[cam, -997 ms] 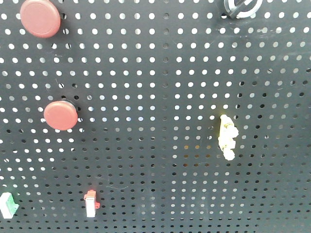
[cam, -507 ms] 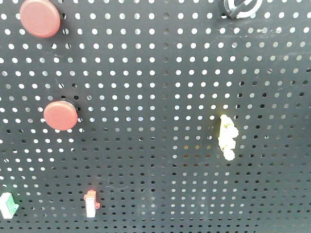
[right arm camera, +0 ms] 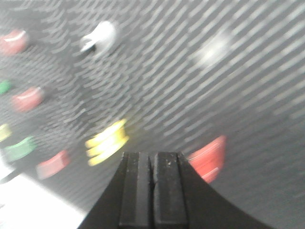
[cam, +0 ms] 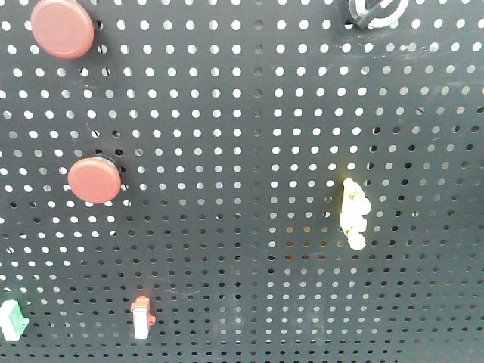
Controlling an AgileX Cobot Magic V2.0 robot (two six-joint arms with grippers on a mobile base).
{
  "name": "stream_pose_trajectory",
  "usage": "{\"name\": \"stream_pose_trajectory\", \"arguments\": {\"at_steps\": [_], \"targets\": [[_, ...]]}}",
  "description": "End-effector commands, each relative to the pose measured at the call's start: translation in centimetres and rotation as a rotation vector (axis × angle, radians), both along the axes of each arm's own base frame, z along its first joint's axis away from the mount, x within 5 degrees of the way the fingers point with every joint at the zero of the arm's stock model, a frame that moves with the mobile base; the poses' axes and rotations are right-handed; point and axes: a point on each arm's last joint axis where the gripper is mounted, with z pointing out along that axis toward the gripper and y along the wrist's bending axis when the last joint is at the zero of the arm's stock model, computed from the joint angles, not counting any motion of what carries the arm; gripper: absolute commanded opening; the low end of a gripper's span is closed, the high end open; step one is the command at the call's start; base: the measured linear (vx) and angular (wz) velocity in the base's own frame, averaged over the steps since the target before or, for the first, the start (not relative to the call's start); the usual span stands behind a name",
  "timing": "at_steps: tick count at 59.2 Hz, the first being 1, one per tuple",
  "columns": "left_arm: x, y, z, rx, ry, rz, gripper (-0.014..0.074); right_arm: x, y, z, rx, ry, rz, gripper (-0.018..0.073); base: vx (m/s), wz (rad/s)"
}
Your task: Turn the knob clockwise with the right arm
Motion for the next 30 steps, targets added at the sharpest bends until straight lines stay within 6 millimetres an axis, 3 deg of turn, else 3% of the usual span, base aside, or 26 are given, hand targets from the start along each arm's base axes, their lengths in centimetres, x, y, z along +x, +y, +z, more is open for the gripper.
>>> {"name": "stream_pose_trajectory", "arguments": {"at_steps": [1, 11, 17, 30], "targets": [[0.1, -0.1, 0.1, -0.009, -0.053, -0.005, -0.0006, 0.6, 2.6, -2.6, 0.033, -0.024, 0.071, -0.0011, 0.00, 0.00], [0.1, -0.1, 0.1, -0.009, -0.053, -0.005, -0.0006, 0.9, 4.8, -11.7, 0.083, -0.119, 0.089, -0.0011, 0.00, 0.00], [0.1, -0.1, 0.1, -0.009, -0.053, -0.005, -0.0006, 1.0, 5.1, -16.6, 0.094, -0.165, 0.000, -0.0011, 0.00, 0.00], [0.1, -0.1, 0.1, -0.009, -0.053, -0.005, -0.0006, 1.7, 5.1, -23.4, 0.045, -0.109, -0.273, -0.0011, 0.00, 0.00]]}}
